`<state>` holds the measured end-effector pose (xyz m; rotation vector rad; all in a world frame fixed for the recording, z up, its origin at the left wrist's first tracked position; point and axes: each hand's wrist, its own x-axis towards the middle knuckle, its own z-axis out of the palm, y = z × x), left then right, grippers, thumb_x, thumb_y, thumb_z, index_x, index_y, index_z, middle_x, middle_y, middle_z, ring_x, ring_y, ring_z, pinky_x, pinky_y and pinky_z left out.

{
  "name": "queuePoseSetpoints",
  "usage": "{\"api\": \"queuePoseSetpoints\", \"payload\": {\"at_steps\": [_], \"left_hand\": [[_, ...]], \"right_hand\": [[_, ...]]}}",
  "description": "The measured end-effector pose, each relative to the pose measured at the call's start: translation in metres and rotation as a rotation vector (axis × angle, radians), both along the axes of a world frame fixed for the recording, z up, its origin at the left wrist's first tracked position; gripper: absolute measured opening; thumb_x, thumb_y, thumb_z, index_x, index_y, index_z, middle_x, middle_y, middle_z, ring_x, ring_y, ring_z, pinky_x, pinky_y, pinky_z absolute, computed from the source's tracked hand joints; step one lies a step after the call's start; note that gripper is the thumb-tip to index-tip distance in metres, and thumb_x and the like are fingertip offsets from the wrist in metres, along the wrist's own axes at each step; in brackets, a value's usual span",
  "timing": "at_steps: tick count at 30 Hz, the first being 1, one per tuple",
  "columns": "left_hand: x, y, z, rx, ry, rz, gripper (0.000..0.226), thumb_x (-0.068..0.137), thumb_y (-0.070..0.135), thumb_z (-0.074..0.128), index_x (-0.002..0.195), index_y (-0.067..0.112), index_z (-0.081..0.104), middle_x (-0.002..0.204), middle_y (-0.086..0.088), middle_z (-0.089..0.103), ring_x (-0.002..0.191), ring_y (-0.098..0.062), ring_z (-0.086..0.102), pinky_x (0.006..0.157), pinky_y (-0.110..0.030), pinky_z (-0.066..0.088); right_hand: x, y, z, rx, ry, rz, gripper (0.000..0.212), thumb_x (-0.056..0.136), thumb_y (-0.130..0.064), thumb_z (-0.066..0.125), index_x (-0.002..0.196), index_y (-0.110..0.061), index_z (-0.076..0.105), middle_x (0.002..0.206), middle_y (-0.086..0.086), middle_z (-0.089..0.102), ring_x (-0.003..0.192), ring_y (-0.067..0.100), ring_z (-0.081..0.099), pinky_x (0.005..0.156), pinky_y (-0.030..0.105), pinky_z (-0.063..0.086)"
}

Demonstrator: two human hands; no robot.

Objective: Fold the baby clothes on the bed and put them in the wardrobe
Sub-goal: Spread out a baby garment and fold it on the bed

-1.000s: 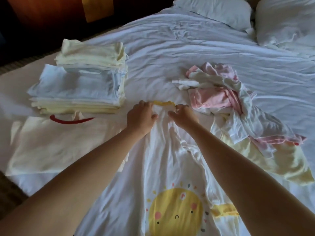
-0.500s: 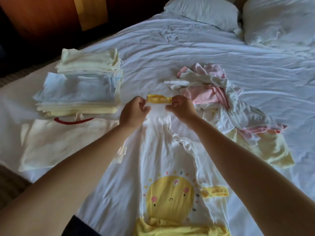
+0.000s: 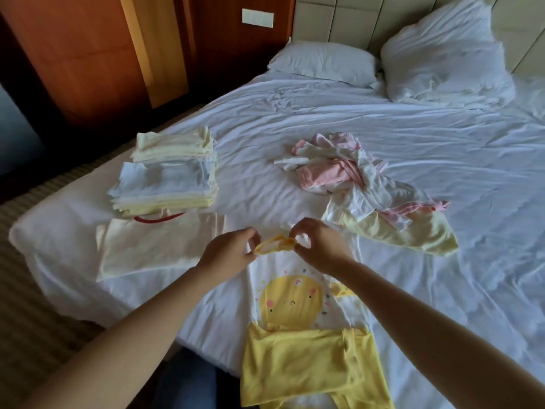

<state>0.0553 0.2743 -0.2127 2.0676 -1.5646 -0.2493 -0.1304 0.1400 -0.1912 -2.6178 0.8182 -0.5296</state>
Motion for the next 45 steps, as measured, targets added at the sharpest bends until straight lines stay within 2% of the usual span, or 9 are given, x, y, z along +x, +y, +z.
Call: {"api": "queuePoseSetpoints", "payload": {"at_steps": [9, 12, 15, 18, 20, 24, 29, 39, 45], "left_hand": [[-0.018, 0.012, -0.025, 0.179, -0.210, -0.270, 0.016, 0.076, 0.006, 0.064, 0.085, 0.020, 0.063, 0.117, 0.001, 0.065, 0.116, -0.020, 0.058, 0.086, -0.035, 0.050], [-0.019, 0.005, -0.021, 0.147, -0.194, -0.199, 0.027, 0.073, -0.005, 0.054, 0.078, 0.020, 0.063, 0.097, 0.000, 0.067, 0.101, -0.025, 0.063, 0.078, -0.033, 0.049], [-0.030, -0.010, -0.014, 0.002, -0.218, -0.063, 0.022, 0.084, 0.002, 0.056, 0.099, 0.014, 0.066, 0.107, -0.005, 0.067, 0.103, -0.026, 0.062, 0.077, -0.035, 0.047], [-0.048, -0.034, -0.019, 0.057, -0.116, -0.027, 0.040, 0.098, 0.022, 0.045, 0.137, 0.013, 0.046, 0.143, -0.005, 0.047, 0.130, -0.023, 0.047, 0.097, -0.039, 0.046], [-0.057, -0.050, -0.030, 0.213, -0.040, -0.067, 0.059, 0.103, 0.033, 0.037, 0.154, 0.010, 0.017, 0.161, -0.008, 0.018, 0.148, -0.022, 0.020, 0.116, -0.039, 0.029], [-0.062, -0.059, -0.058, 0.382, -0.236, -0.099, 0.076, 0.101, 0.052, 0.022, 0.153, 0.011, -0.015, 0.163, -0.009, -0.013, 0.150, -0.024, -0.010, 0.122, -0.042, -0.004], [-0.060, -0.059, -0.077, 0.375, -0.357, -0.076, 0.082, 0.080, 0.065, -0.007, 0.145, 0.019, -0.029, 0.152, -0.002, -0.029, 0.148, -0.029, -0.020, 0.120, -0.046, -0.012], [-0.059, -0.059, -0.055, 0.584, -0.266, -0.176, 0.080, 0.096, 0.065, 0.012, 0.151, 0.020, -0.025, 0.158, -0.002, -0.030, 0.145, -0.025, -0.029, 0.119, -0.047, -0.012], [-0.080, 0.009, -0.037, 0.518, -0.119, -0.257, 0.069, 0.100, 0.057, 0.016, 0.156, 0.022, -0.006, 0.162, 0.005, -0.014, 0.148, -0.009, -0.016, 0.121, -0.034, -0.008]], "right_hand": [[-0.035, 0.025, -0.048, -0.145, 0.198, 0.166, 0.015, 0.074, -0.019, 0.068, 0.084, -0.031, 0.069, 0.100, -0.011, 0.064, 0.106, 0.015, 0.056, 0.094, 0.032, 0.043], [-0.038, 0.016, -0.043, -0.135, 0.082, 0.146, 0.021, 0.070, -0.017, 0.059, 0.081, -0.028, 0.072, 0.092, -0.010, 0.067, 0.095, 0.017, 0.062, 0.088, 0.035, 0.049], [-0.040, -0.004, -0.039, -0.101, -0.074, -0.061, 0.030, 0.079, -0.014, 0.052, 0.096, -0.024, 0.074, 0.102, -0.005, 0.071, 0.100, 0.019, 0.063, 0.083, 0.035, 0.051], [-0.043, -0.030, -0.044, 0.096, 0.041, -0.253, 0.044, 0.095, -0.010, 0.042, 0.132, -0.026, 0.059, 0.138, -0.006, 0.056, 0.131, 0.014, 0.046, 0.098, 0.033, 0.043], [-0.043, -0.041, -0.053, 0.181, 0.158, -0.214, 0.048, 0.099, -0.013, 0.037, 0.145, -0.027, 0.043, 0.152, -0.006, 0.040, 0.144, 0.011, 0.028, 0.112, 0.034, 0.032], [-0.039, -0.035, -0.080, 0.159, 0.317, -0.155, 0.052, 0.101, -0.035, 0.023, 0.153, -0.033, 0.020, 0.162, -0.007, 0.012, 0.150, 0.013, -0.003, 0.121, 0.037, -0.006], [-0.040, -0.030, -0.094, 0.042, 0.329, -0.202, 0.065, 0.089, -0.049, 0.006, 0.153, -0.041, 0.010, 0.163, -0.009, 0.001, 0.149, 0.017, -0.014, 0.120, 0.042, -0.011], [-0.040, -0.026, -0.077, 0.236, 0.446, -0.189, 0.055, 0.103, -0.040, 0.020, 0.154, -0.035, 0.002, 0.164, -0.004, -0.005, 0.149, 0.020, -0.012, 0.121, 0.041, -0.009], [-0.087, 0.016, -0.063, 0.302, 0.288, -0.088, 0.050, 0.105, -0.032, 0.028, 0.154, -0.023, 0.022, 0.161, -0.005, 0.020, 0.149, 0.011, 0.013, 0.120, 0.035, 0.011]]}}
